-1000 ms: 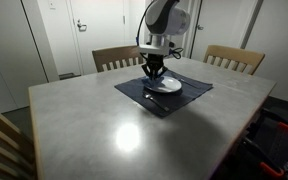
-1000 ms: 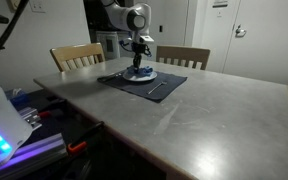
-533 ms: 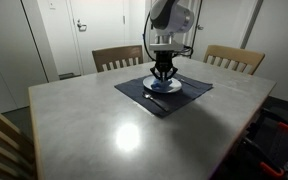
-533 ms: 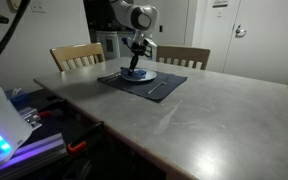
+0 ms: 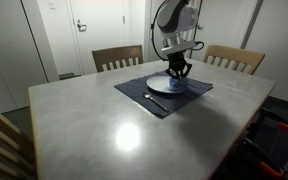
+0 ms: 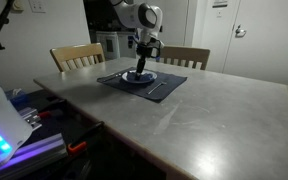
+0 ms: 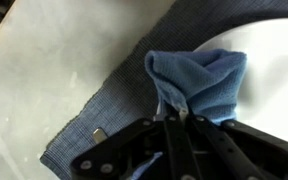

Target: Use the cloth to wipe the plate

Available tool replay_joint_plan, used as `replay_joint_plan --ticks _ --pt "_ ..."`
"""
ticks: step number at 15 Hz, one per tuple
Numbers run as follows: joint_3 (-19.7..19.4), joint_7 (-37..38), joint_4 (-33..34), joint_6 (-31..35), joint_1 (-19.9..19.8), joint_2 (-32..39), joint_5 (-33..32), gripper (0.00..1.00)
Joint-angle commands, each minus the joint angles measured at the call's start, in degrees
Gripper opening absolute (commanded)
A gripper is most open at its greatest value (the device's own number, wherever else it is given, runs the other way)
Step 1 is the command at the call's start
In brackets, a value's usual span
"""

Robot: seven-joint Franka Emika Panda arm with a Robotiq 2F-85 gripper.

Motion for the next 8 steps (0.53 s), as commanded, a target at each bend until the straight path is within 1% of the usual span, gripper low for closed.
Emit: replay_joint_plan --ticks 1,3,5,8 --pt "-2.81 5.22 -1.27 4.04 2.76 -0.43 -5.15 0.02" --pt "-2.82 8.35 -1.45 7.33 3.13 -0.51 -5.81 0.02" --pt "-2.02 10.38 -1.09 9.73 3.13 -0.6 -4.74 0.02" --pt "-1.63 11.94 -0.26 11.32 3.99 -1.25 -5.19 0.02"
